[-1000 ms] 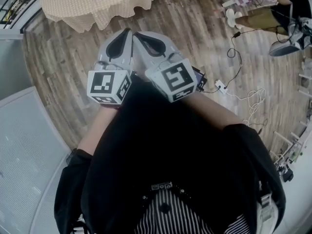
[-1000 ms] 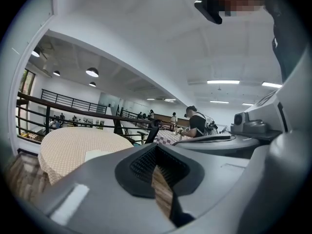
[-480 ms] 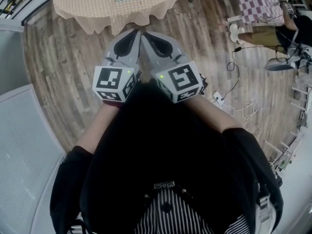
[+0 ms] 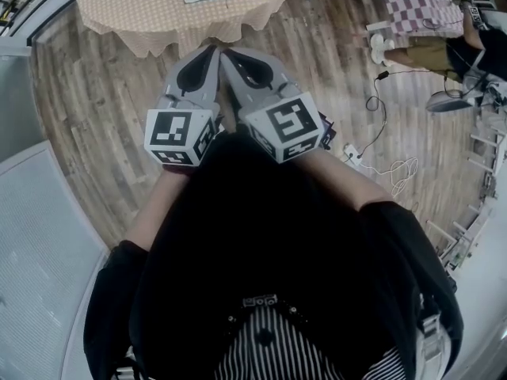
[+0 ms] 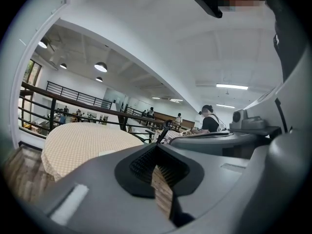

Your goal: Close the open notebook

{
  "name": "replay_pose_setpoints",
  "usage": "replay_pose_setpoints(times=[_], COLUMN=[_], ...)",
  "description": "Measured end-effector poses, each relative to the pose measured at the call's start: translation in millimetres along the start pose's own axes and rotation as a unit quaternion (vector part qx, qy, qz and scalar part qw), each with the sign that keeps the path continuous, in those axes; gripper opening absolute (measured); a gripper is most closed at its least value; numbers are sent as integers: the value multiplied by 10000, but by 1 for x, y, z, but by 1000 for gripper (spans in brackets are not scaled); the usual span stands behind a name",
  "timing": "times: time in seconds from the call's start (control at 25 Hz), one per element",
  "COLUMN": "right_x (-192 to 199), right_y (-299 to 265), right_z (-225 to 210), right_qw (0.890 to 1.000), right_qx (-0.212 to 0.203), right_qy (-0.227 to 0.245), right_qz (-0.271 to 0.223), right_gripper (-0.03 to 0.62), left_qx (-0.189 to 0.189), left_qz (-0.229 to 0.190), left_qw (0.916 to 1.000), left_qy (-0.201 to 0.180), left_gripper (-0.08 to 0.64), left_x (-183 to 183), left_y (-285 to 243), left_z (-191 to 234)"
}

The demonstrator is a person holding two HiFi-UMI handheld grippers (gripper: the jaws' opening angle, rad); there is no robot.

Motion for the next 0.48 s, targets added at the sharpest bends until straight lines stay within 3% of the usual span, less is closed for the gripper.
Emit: replay_pose_setpoints(times=[0.48], right_x=[-23], right_y=[-91], right_z=[-61], right_qw=[9995], right_qx=[-281], right_qy=[-146], right_qz=[-90], right_gripper=[2], left_qx=[-279], left_qz=[32], left_qw=[9995], left_qy=[-127], left_gripper=[2], left_x=[-29], left_y=[-78], left_z=[68])
Point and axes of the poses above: the fingertips, and each gripper's own axes: y backward along the fingers, z to its left, x out of its underside, the point moved 6 cm from there along y, backward along the fingers, and after that the axes turned 11 degrees about x, right-handed, at the moved point
